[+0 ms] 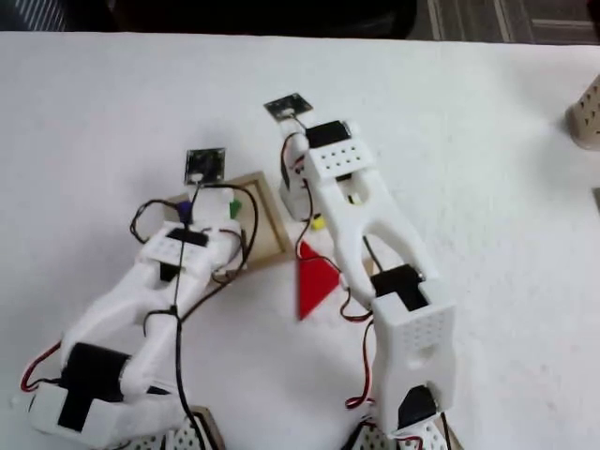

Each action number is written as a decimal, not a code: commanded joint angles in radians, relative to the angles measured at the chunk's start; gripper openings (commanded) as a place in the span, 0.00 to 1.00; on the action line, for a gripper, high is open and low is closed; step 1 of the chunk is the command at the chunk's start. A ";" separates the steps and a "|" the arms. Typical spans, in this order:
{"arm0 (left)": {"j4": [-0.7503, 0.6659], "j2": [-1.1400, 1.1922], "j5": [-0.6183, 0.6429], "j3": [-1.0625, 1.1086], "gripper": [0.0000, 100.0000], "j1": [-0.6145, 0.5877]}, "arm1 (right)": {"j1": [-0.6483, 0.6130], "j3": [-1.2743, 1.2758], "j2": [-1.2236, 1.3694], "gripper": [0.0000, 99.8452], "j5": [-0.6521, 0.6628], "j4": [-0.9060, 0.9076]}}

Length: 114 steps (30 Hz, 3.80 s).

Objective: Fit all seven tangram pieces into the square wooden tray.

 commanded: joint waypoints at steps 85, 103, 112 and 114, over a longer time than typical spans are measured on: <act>-0.034 0.087 -0.015 -0.238 0.08 -0.314 | 0.131 0.723 -0.306 0.12 -0.222 -0.283; -0.034 0.088 -0.015 -0.235 0.08 -0.329 | 0.027 0.692 -0.599 0.12 0.577 -0.197; -0.035 0.088 -0.015 -0.241 0.08 -0.366 | -0.128 0.677 -0.611 0.12 0.924 -0.518; -0.066 0.088 -0.015 -0.242 0.08 -0.404 | -0.154 0.675 -0.605 0.12 0.945 -0.608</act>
